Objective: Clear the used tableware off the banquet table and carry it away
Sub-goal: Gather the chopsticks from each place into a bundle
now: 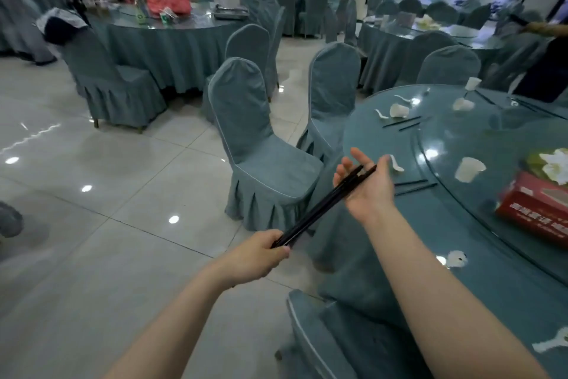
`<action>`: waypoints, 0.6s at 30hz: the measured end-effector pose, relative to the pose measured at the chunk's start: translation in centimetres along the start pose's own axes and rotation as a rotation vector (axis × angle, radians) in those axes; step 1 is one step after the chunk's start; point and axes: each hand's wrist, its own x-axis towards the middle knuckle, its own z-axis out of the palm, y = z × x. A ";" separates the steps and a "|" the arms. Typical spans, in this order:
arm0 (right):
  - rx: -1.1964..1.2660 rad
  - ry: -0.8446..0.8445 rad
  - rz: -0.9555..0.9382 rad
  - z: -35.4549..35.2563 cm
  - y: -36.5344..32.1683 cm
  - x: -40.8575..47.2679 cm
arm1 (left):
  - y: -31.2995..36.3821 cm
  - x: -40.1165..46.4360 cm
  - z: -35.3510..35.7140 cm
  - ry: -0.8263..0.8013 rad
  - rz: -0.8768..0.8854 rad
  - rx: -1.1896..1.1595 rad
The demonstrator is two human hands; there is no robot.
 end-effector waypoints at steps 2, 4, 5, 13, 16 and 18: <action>0.005 0.027 0.002 2.7 2.7 1.2 | -1.4 -0.3 -3.8 0.018 -0.022 0.023; 0.034 0.084 0.014 5.0 4.7 2.1 | -2.5 -0.5 -7.1 0.019 -0.039 0.034; 0.051 0.109 0.019 6.0 5.5 2.6 | -3.0 -0.6 -8.6 0.023 -0.043 0.054; 0.026 0.145 -0.026 10.8 10.3 5.8 | -5.3 1.7 -15.2 0.139 0.031 0.098; -0.037 0.123 -0.037 11.2 10.9 7.7 | -5.7 3.9 -16.9 0.129 0.051 0.132; -0.091 0.123 -0.023 10.3 11.0 9.3 | -6.2 5.5 -18.0 0.112 0.049 0.152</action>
